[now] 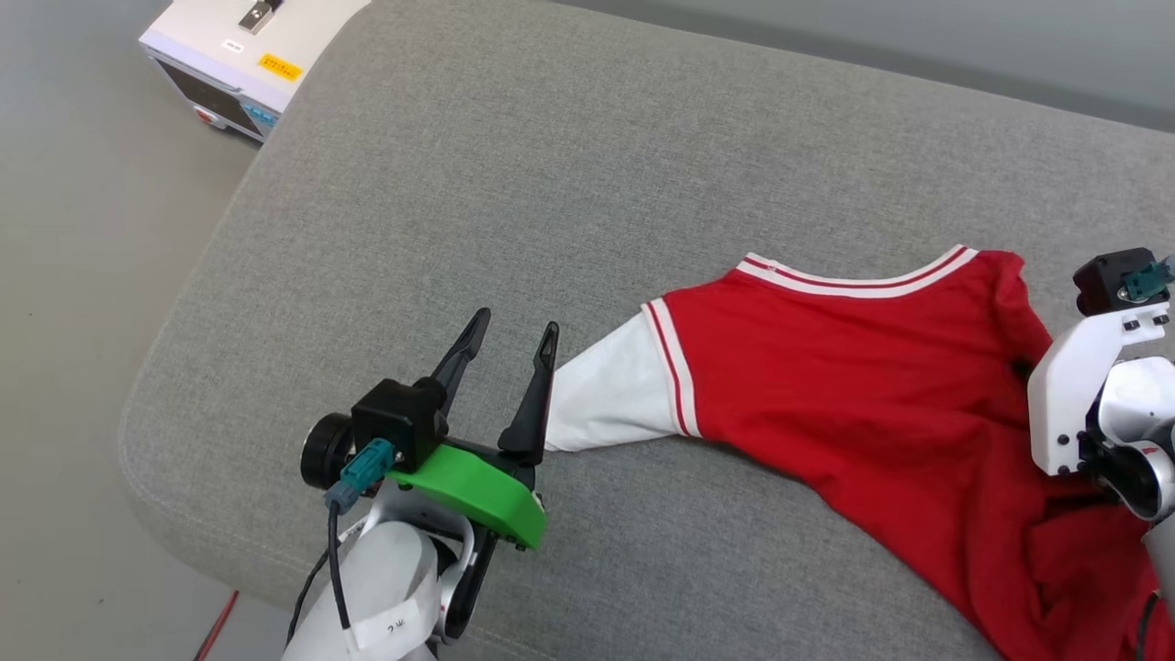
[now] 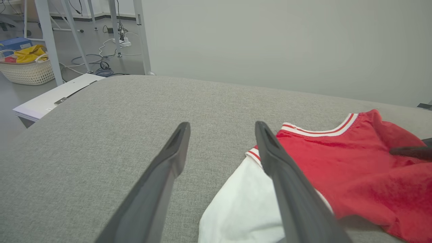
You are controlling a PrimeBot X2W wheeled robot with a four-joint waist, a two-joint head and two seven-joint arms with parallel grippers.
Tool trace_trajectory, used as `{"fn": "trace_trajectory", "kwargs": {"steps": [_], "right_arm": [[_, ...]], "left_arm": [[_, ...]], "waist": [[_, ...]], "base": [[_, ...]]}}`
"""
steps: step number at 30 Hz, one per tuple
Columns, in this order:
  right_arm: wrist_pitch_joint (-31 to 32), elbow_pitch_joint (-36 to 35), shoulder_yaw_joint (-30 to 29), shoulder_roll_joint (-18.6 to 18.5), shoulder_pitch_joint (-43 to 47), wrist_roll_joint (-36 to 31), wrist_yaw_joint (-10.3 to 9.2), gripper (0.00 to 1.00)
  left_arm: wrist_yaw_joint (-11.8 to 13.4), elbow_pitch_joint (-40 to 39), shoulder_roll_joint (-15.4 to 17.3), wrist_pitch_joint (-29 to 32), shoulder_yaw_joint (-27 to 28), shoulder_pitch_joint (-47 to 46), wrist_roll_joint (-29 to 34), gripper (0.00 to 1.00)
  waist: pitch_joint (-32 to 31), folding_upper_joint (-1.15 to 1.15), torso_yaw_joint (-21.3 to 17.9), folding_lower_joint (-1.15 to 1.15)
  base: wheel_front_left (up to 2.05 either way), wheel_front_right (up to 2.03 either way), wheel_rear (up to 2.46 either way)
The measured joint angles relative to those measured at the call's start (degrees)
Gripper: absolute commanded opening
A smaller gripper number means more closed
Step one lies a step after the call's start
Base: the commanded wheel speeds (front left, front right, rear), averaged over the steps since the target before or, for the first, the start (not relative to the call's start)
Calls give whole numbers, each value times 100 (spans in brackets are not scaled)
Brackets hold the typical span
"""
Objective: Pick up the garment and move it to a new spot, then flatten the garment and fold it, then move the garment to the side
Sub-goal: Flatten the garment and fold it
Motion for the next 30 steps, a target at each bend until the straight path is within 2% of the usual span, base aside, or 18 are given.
{"fn": "trace_trajectory", "kwargs": {"steps": [9,19,27,29,30], "right_arm": [[-913,-46,-814,-55,175,-563,0,0],[-959,-699,-1837,-279,501,-1952,-1,0],[-962,-158,-2053,12,486,-2748,-1,0],[-970,57,-2100,137,482,-2884,-1,26],[-1002,136,-2131,185,482,-2919,-1,56]], "left_arm": [[-47,53,52,0,11,48,20,100],[-48,-4,58,0,-66,142,20,100],[-91,18,44,1,-171,118,19,100],[-96,35,46,1,-171,108,19,100],[-97,43,46,1,-178,105,19,100]], "waist": [[-305,0,-305,0],[-479,0,-737,0],[-184,0,-672,0],[-117,0,-624,0],[-97,0,-604,0]], "base": [[0,0,0],[0,0,0],[0,0,0],[0,0,0],[0,0,0]]}}
